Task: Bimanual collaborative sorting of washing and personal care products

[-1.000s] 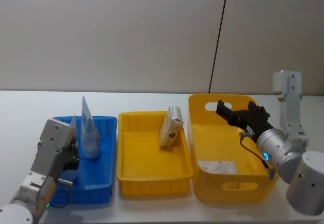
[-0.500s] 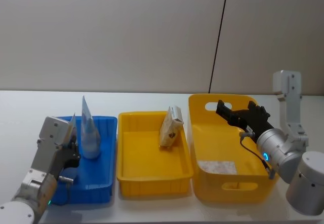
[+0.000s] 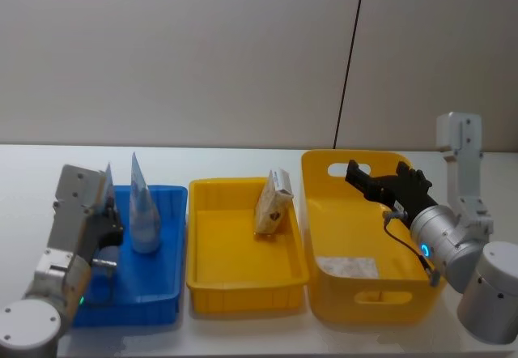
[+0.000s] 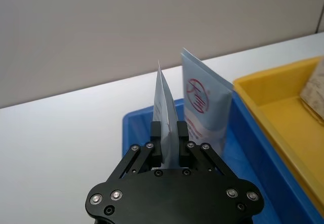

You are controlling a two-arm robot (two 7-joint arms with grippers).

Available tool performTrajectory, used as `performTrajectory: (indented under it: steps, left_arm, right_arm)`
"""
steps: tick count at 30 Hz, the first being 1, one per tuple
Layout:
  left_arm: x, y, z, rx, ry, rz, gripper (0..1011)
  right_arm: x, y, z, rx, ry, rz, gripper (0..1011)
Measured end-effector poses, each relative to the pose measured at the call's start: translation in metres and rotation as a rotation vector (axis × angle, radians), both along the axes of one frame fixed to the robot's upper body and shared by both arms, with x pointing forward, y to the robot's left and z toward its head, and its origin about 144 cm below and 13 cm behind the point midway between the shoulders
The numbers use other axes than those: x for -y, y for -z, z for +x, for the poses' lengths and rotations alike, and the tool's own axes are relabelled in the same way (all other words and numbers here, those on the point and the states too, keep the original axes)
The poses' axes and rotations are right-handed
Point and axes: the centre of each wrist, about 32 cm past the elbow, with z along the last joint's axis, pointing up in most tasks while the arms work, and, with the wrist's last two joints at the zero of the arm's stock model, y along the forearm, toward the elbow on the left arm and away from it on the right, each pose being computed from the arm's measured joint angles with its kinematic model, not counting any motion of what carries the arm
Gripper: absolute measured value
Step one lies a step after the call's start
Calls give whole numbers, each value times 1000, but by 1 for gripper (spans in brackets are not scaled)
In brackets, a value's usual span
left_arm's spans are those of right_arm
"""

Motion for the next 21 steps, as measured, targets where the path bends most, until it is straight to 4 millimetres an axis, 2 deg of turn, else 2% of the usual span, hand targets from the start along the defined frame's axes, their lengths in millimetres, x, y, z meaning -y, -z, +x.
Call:
performTrajectory:
  steps: [5,21]
  left_arm:
    - [-4,-8,1,18,-34,0,158]
    - [-43,-38,-14,79,-111,-42,158]
  right_arm:
    - [0,0,0,0,0,0,1004]
    - [0,0,0,0,0,0,1004]
